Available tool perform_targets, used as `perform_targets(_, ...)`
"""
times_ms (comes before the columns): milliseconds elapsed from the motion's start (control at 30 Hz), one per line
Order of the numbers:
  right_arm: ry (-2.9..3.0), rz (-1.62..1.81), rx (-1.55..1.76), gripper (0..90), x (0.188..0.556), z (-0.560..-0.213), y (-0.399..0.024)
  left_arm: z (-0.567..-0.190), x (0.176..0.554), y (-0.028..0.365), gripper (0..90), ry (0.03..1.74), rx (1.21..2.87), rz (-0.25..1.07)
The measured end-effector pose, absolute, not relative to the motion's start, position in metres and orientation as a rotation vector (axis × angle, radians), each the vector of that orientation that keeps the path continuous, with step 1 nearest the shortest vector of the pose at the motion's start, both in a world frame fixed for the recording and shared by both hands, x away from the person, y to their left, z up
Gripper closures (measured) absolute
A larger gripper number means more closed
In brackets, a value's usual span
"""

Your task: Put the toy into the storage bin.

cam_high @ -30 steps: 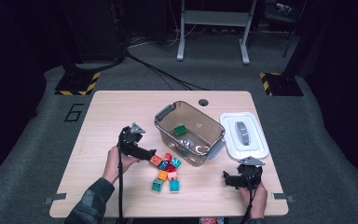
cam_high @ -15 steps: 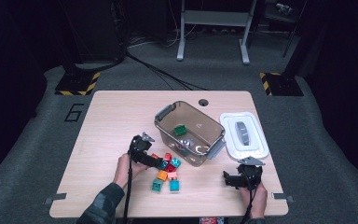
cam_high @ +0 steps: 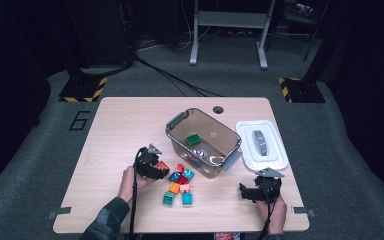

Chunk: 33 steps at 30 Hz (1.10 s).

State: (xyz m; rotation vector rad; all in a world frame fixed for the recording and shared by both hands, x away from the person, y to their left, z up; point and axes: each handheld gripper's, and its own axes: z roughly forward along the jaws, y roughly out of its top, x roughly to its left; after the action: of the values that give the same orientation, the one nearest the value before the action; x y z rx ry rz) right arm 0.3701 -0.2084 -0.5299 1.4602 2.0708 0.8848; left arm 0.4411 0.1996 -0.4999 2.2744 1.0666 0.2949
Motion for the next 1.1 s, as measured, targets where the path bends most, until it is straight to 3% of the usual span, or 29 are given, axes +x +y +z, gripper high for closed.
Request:
perform_targets(233, 2.070, 0.883, 1.462, 0.9, 0.370, -0.530, -0.208, -0.501, 0.444, 0.198, 32.4, 1.068, 2.246, 0.279)
perform_targets(433, 2.071, 0.884, 1.461, 0.9, 0.370, -0.530, -0.208, -0.503, 0.445, 0.195, 41.5, 1.068, 2.253, 0.291)
perform_targets(1100, 2.072, 0.884, 1.459, 0.9, 0.370, -0.530, -0.208, -0.490, 0.447, 0.209, 43.1, 1.071, 2.223, 0.312)
